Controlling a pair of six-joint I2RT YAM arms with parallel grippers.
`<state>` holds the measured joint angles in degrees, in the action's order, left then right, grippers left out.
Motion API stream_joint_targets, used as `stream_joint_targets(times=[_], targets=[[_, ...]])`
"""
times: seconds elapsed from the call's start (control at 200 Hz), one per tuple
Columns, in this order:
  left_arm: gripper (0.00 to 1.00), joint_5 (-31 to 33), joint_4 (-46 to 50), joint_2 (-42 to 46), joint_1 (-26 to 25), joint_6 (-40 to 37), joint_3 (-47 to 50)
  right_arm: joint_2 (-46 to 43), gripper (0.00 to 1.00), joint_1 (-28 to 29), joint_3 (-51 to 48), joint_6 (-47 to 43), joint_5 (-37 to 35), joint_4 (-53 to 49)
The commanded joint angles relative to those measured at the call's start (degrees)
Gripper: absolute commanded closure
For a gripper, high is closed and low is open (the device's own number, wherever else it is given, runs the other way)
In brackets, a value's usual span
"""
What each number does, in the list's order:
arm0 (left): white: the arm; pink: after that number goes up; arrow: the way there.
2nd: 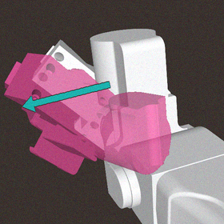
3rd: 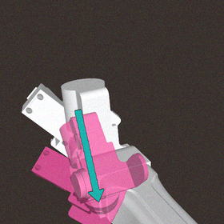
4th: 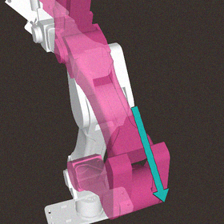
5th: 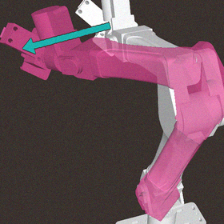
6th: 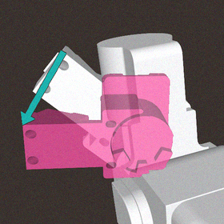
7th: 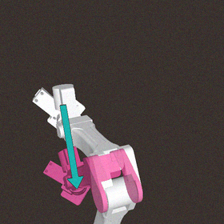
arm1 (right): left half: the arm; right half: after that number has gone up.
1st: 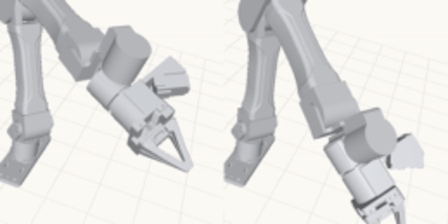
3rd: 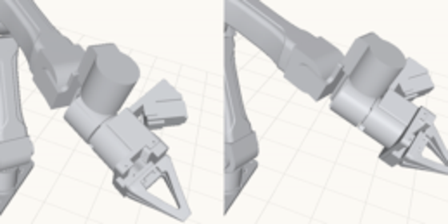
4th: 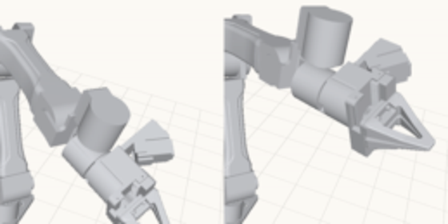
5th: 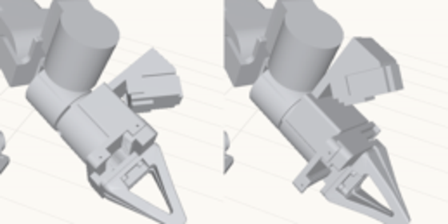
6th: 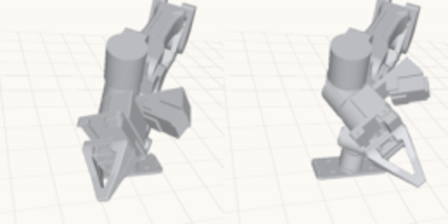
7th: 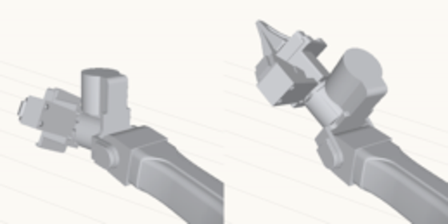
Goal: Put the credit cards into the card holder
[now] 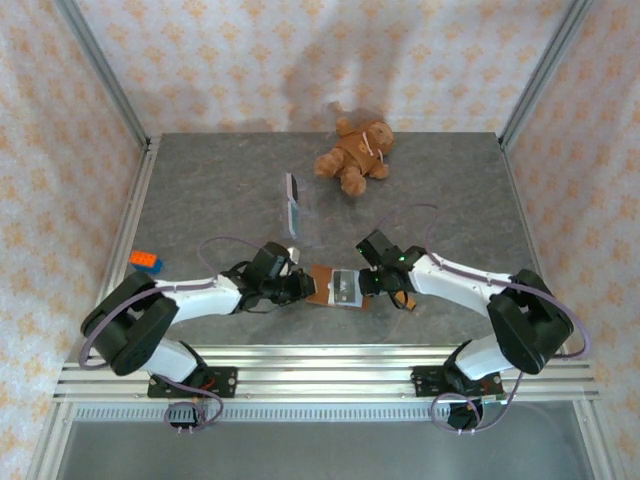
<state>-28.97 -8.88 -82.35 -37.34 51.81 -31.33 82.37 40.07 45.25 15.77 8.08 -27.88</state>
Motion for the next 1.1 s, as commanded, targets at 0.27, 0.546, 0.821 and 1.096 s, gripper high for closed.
stream_joint_targets(times=[0.27,0.546,0.821,1.096], targets=[[0.79,0.30,3.29,-6.84,0.71,-6.84,-6.98,3.62,0.20,1.13,5.45,15.47,-1.42,-1.57],[0.81,0.83,-0.69,-9.57,0.69,-4.87,-3.13,9.57,0.00,5.66,9.43,17.55,-7.76,-1.32],[0.83,1.88,-3.84,-8.10,0.69,-2.18,0.79,14.93,0.01,7.99,12.67,16.32,-11.91,-2.54],[0.83,2.67,-3.16,-7.39,0.69,-1.92,1.70,17.23,0.13,8.18,12.49,15.92,-13.83,-2.92]])
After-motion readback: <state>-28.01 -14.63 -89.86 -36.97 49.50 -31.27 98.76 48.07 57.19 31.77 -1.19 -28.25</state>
